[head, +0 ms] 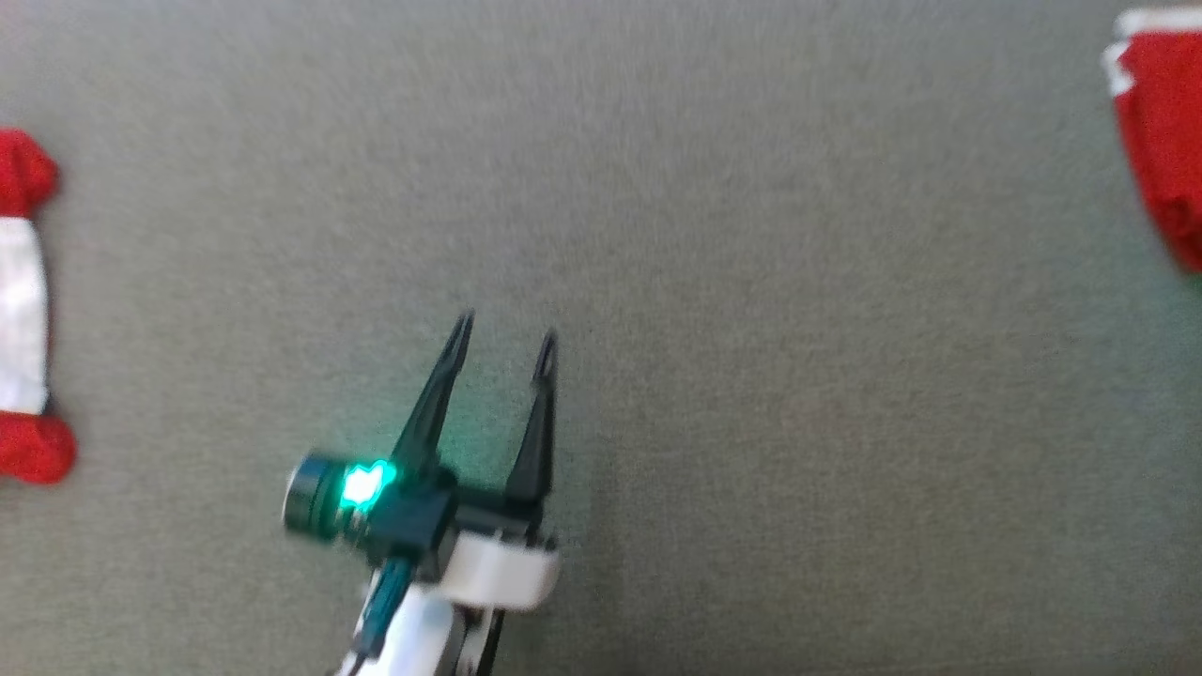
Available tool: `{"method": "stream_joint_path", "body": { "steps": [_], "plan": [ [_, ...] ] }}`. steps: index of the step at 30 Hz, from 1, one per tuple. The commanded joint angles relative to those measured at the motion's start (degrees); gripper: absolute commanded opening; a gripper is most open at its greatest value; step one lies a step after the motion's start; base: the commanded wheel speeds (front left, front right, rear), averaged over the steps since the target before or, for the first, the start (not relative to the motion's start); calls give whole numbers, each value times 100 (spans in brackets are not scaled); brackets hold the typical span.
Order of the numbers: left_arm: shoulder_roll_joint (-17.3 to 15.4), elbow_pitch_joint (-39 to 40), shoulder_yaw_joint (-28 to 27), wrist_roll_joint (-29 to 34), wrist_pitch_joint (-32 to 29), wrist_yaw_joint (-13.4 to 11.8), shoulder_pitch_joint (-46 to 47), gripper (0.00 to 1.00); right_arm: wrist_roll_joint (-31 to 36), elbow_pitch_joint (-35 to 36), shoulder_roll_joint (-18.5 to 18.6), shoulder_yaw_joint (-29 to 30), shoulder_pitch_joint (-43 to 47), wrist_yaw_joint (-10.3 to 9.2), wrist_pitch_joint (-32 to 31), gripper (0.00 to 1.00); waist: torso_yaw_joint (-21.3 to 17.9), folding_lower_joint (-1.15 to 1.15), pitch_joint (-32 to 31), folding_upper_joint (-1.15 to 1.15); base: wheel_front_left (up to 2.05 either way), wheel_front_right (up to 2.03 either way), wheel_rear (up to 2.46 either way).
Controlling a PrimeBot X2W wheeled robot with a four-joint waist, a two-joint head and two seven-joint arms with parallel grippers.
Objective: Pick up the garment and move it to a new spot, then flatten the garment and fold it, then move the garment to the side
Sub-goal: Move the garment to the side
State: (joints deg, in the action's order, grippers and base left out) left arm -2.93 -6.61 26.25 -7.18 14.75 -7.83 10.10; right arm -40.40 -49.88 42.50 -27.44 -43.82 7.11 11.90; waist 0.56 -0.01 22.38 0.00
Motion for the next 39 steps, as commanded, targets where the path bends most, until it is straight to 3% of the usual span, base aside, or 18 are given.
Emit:
{"method": "stream_joint_path", "body": {
  "steps": [1,11,19,28,39],
  "plan": [
    [5,132,-203,-47,25,-80,-191,100,22,144,9,-71,343,37,102,100,48,1,-725,0,0,0,0],
    [5,103,-634,-268,25,-442,-1235,100,73,716,-1817,181,1954,37,305,100,65,1,-2243,0,0,0,0],
    [5,184,-908,-241,25,-554,-1533,100,1587,2186,-2872,1179,3405,37,308,100,-27,1,-2607,0,0,0,0],
    [5,645,-1151,-89,25,-431,-2168,100,2436,3794,-3310,1831,4778,37,309,100,-99,1,-2999,0,0,0,0],
    [5,789,-1334,106,25,-298,-2923,100,2775,4258,-3598,2075,5622,37,309,100,-79,1,-3320,0,0,0,0]
  ]
}}
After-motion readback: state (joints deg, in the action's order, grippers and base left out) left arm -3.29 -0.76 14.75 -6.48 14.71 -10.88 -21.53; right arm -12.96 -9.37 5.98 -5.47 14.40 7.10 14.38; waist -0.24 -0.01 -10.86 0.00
